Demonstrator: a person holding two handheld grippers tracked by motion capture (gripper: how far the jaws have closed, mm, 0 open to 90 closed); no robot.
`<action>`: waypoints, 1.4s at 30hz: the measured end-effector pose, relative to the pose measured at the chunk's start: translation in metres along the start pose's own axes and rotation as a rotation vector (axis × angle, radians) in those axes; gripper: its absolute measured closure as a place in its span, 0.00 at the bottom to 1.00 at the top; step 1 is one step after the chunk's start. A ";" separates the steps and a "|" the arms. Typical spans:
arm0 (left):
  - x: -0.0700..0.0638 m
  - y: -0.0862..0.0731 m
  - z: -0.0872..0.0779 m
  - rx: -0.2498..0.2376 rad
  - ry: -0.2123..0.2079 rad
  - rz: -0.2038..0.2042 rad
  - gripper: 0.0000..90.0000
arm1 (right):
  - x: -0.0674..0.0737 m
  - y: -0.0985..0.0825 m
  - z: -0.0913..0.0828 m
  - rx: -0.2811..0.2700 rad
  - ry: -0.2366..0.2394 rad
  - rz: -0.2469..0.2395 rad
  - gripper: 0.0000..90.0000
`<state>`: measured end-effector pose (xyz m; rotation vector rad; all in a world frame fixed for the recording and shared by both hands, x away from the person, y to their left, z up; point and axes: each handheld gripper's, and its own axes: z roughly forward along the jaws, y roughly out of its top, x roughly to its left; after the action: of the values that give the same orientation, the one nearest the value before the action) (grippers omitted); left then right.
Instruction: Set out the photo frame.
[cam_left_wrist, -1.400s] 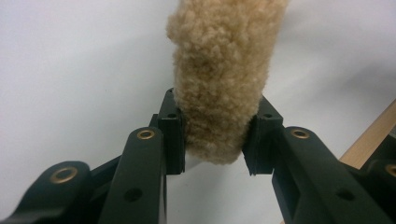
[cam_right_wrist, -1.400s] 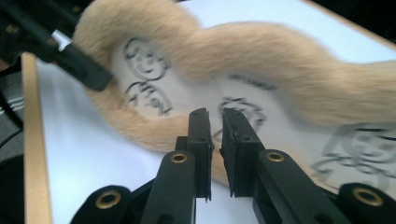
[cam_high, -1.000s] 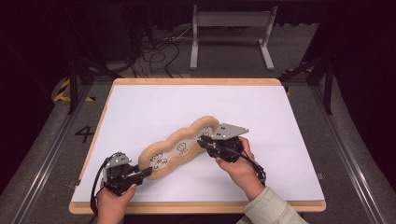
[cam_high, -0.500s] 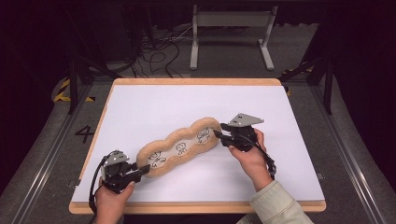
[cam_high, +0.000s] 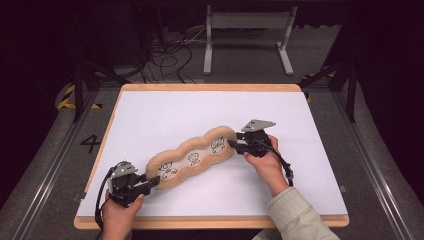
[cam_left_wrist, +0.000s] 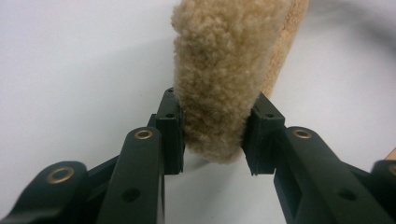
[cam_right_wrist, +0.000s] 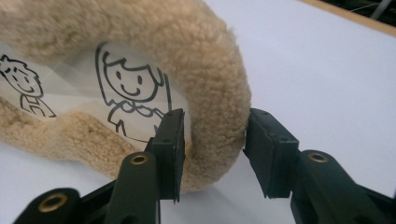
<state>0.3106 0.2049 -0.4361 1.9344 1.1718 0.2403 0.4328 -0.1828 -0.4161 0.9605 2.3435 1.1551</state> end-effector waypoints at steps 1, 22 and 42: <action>0.000 0.000 0.000 0.000 -0.001 -0.001 0.72 | -0.001 -0.001 0.002 0.003 0.003 0.002 0.65; 0.008 0.030 0.000 -0.075 -0.001 -0.046 0.74 | 0.004 -0.002 -0.039 -0.028 -0.010 0.045 0.74; 0.013 0.073 0.050 -0.086 -0.146 -0.019 0.70 | -0.004 -0.032 -0.091 -0.059 -0.093 0.147 0.72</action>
<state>0.3917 0.1722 -0.4170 1.8327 1.0667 0.1350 0.3701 -0.2506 -0.3864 1.1562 2.1849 1.2003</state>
